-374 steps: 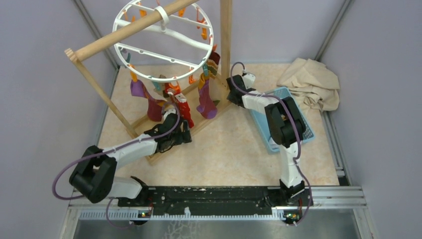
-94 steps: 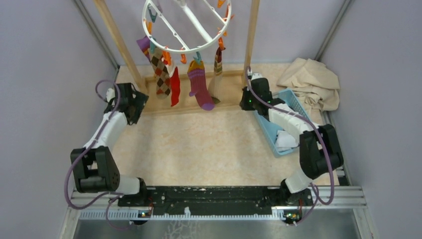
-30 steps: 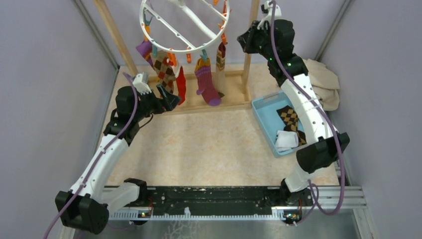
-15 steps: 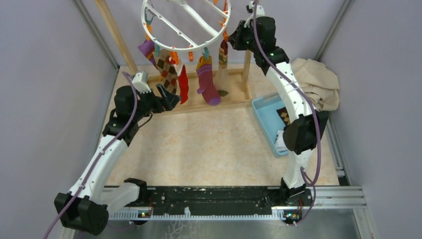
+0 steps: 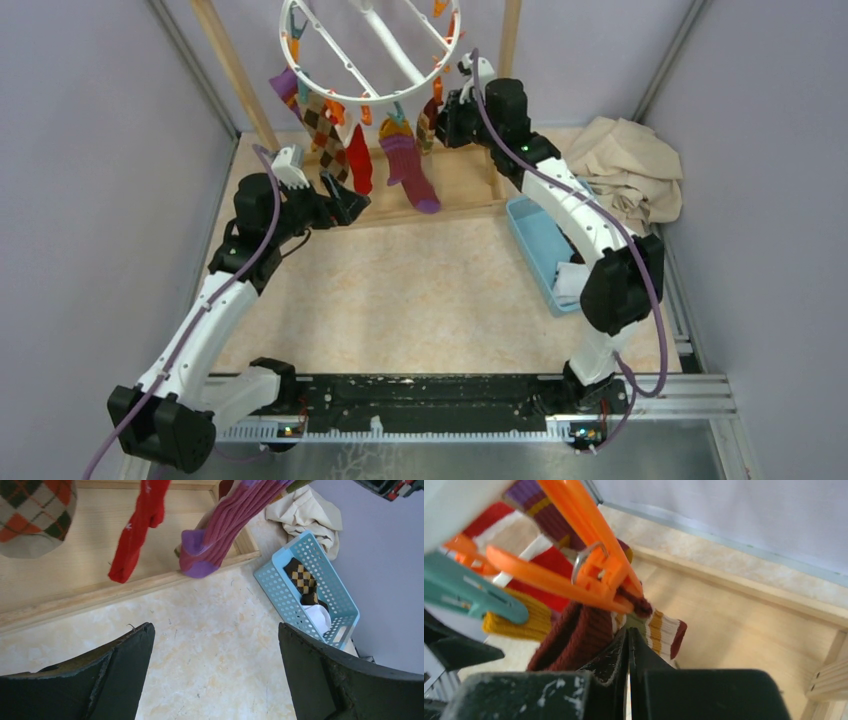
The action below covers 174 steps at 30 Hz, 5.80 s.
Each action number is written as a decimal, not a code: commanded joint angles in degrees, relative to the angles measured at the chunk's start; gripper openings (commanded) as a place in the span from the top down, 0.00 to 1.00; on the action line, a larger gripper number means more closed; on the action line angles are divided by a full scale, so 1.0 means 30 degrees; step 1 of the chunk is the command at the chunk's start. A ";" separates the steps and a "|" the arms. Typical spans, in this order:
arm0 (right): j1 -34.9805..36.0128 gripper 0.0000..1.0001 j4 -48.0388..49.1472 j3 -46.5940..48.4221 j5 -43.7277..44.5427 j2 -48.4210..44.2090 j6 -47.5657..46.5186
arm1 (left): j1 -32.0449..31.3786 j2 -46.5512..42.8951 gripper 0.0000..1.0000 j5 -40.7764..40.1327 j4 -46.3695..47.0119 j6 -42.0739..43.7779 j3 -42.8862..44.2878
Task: Clip the socks to the hanger
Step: Rotate the hanger at the clothesline.
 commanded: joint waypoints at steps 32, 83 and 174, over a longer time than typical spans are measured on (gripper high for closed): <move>0.4191 1.00 0.0680 -0.3713 0.3900 -0.6310 -0.1436 | -0.3314 -0.0364 0.02 -0.0055 -0.0095 -0.0121 0.2892; 0.5740 1.00 0.0556 0.0989 -0.0020 -0.0636 -0.1057 | -0.5668 0.0249 0.02 -0.3860 -0.0186 0.1257 0.4273; -0.0543 0.56 0.7365 -0.4360 -0.5712 -0.6084 -0.0554 | -0.4581 0.4718 0.01 -1.4733 0.3209 0.2397 0.6695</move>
